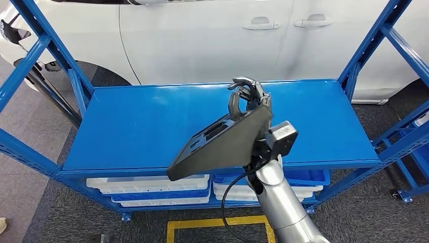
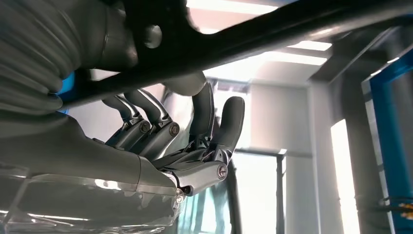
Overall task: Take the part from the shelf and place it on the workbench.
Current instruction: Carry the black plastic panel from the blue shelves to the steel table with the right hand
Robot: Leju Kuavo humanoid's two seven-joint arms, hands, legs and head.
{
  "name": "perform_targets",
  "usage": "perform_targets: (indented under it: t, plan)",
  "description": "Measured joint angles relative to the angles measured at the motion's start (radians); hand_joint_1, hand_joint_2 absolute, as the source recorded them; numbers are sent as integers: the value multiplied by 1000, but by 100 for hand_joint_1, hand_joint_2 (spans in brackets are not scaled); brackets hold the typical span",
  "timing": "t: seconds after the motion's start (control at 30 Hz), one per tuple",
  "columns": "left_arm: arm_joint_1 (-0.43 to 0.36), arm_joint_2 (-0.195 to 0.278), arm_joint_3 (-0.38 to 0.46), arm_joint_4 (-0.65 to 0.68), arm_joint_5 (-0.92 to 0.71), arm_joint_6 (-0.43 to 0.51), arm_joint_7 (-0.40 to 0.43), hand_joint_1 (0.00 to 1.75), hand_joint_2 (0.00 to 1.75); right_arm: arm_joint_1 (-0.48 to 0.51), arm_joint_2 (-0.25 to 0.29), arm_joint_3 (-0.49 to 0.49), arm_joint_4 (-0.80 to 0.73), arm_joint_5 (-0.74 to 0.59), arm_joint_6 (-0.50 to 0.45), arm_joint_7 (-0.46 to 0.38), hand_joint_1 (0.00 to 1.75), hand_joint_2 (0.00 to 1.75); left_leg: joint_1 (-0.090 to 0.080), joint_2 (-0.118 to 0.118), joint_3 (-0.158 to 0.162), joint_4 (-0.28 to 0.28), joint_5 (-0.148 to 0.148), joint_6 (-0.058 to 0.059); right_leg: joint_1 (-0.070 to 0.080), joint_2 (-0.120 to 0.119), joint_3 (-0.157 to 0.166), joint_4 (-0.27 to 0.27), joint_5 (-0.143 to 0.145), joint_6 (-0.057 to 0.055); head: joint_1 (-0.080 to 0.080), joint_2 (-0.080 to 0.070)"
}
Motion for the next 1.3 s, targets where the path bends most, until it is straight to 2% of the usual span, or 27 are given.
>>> perform_targets:
  t: [0.07,0.1,0.13,0.23,0.3,0.33,0.4,0.43,0.47,0.5,0.57,0.6,0.63,0.73,0.8,0.83,0.9,0.93,0.97,1.0,1.03,1.1,1.13,1.17,1.23,1.27,1.3]
  plan:
    - [0,0,3,0,-2,-7,-10,0,0,33,-10,1,-76,-57,63,-10,175,175,-2,0,72,-147,68,7,2,1,2,5,-5,5,0,0]
    - [-1,0,4,0,-3,-9,-13,0,0,46,-16,2,-109,-76,88,-14,175,175,-3,-1,101,-205,86,12,4,1,2,7,-8,9,0,0]
    - [-1,0,5,0,-4,-9,-14,0,0,60,-21,4,-140,-92,111,-18,175,175,-5,-1,116,-236,92,17,6,2,2,9,-9,13,0,0]
    - [4,0,10,0,-5,-9,-16,0,0,108,-37,19,-230,-126,167,-29,175,175,-6,-2,121,-249,92,33,5,2,2,11,-12,27,0,0]
    - [4,-1,14,0,-5,-9,-16,0,0,131,-47,29,-279,-136,183,-32,175,175,-3,-1,123,-255,96,44,2,2,-13,48,-42,39,0,0]
    - [4,-1,16,0,-5,-9,-16,0,0,139,-52,33,-298,-139,186,-32,175,175,-2,-1,124,-257,98,47,0,2,-35,99,-73,43,0,0]
    - [4,-1,20,0,-6,-9,-18,0,0,155,-62,37,-327,-144,193,-34,175,175,-3,0,123,-256,97,50,-3,2,-97,236,-140,49,0,0]
    - [4,-1,20,0,-6,-9,-18,0,0,164,-67,39,-338,-149,200,-37,175,175,-4,0,123,-256,97,51,-5,2,-121,288,-156,51,0,0]
    - [4,-1,21,0,-6,-9,-18,0,0,172,-73,42,-348,-155,209,-39,175,175,-4,0,123,-255,97,51,-6,2,-128,304,-153,52,0,0]
    - [4,-1,21,0,-8,-9,-18,0,0,179,-78,46,-361,-162,221,-43,175,175,-4,-1,123,-254,96,50,-7,1,-114,276,-129,51,0,0]
    - [4,-2,22,0,-11,-9,-19,0,0,187,-86,58,-396,-175,247,-49,175,175,-4,-2,126,-253,94,46,-7,1,-44,137,-64,46,0,0]
    - [4,-3,22,0,-12,-9,-19,0,0,188,-90,65,-415,-179,258,-50,175,175,-6,-2,126,-251,92,43,-5,1,-11,71,-40,42,0,0]
    - [3,-3,23,0,-13,-9,-19,0,0,189,-93,72,-432,-181,266,-51,175,175,-7,-2,127,-251,91,39,-3,1,9,31,-30,38,0,0]
    - [3,-5,26,0,-14,-11,-21,0,0,188,-101,95,-460,-183,280,-45,175,175,-7,-1,128,-253,90,24,1,2,17,9,-25,23,0,0]
    - [3,-6,28,0,-14,-12,-21,0,0,179,-105,111,-463,-184,281,-39,175,175,-5,-1,119,-229,70,14,-3,1,22,0,-20,11,0,0]
    - [2,-7,29,0,-15,-12,-21,0,0,172,-107,119,-462,-187,279,-37,175,175,-4,-1,101,-187,44,10,-5,-1,24,-3,-17,5,0,0]
    - [3,-9,30,0,-15,-9,-14,0,0,160,-112,133,-461,-198,270,-36,175,175,-2,-1,43,-56,-24,4,-3,-4,23,-3,-15,-1,0,0]
    - [4,-9,32,0,-16,-6,-5,0,0,153,-116,141,-459,-209,261,-34,175,175,-1,-1,17,3,-48,2,-2,-5,21,-1,-14,-3,0,0]
    - [5,-9,34,0,-16,0,7,0,0,144,-122,151,-456,-224,249,-31,175,175,-1,-1,4,32,-53,0,-1,-5,19,1,-14,-3,0,0]
    - [6,-9,38,0,-17,6,19,0,0,131,-128,160,-453,-240,236,-26,175,175,-1,-1,12,20,-38,1,-1,-5,17,3,-13,-3,0,0]
    - [6,-9,42,0,-17,12,31,0,0,115,-136,169,-451,-257,225,-20,175,175,-1,0,38,-27,-8,2,-1,-4,15,6,-14,-3,0,0]
    - [6,-8,48,0,-17,21,46,0,0,83,-148,183,-448,-283,210,-11,175,175,-2,0,111,-166,51,9,2,-3,11,14,-14,2,0,0]
    - [6,-8,50,0,-17,23,50,0,0,71,-153,188,-447,-290,206,-8,175,175,-4,-1,133,-212,67,14,3,-3,8,17,-13,7,0,0]
    - [6,-8,52,0,-18,25,52,0,0,61,-157,191,-446,-295,204,-5,175,175,-6,-2,142,-235,73,18,5,-3,4,20,-11,13,0,0]
    - [9,-8,54,0,-18,28,56,0,0,43,-167,199,-443,-310,197,3,175,175,-7,-3,137,-240,80,29,5,-3,-1,20,-4,26,0,0]
    - [11,-8,56,0,-18,30,58,0,0,33,-173,204,-440,-322,191,7,175,175,-6,-2,134,-244,87,35,4,-1,-4,23,-7,31,0,0]
    - [12,-8,59,0,-18,32,59,0,0,21,-181,210,-437,-335,184,10,175,175,-4,0,129,-248,95,42,3,0,-11,36,-23,37,0,0]
